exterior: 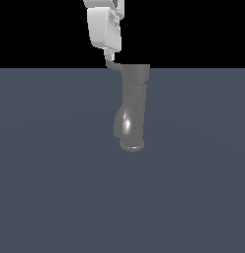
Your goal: Turn on the faucet by rotating a designated handle.
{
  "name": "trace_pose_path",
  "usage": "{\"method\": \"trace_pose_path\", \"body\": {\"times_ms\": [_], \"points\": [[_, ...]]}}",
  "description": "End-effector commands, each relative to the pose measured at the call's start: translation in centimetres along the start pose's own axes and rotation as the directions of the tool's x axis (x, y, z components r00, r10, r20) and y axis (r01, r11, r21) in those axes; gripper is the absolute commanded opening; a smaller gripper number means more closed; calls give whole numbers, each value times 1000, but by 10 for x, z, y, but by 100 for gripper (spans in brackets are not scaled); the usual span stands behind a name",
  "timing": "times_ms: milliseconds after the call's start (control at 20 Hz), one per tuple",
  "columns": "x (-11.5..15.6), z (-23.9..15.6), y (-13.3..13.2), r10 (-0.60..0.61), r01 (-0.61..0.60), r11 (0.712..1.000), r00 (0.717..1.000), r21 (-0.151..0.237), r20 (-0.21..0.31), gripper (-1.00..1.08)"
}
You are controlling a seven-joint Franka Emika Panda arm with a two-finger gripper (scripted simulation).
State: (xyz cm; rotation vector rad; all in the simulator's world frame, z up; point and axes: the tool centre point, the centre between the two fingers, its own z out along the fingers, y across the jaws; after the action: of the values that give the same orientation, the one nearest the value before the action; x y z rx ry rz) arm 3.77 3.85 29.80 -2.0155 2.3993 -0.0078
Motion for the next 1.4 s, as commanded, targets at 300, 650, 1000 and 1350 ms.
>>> {"method": "trace_pose_path", "body": {"times_ms": [300,650,1000,1350], "points": [[0,0,18,-3,3,1000,1000,-3,0,-100],[9,0,37,-3,3,1000,1000,-5,-1,-100],[18,-1,56,-4,4,1000,1000,-7,-2,-100],[27,-1,76,-5,5,1000,1000,-9,-3,-100]]}}
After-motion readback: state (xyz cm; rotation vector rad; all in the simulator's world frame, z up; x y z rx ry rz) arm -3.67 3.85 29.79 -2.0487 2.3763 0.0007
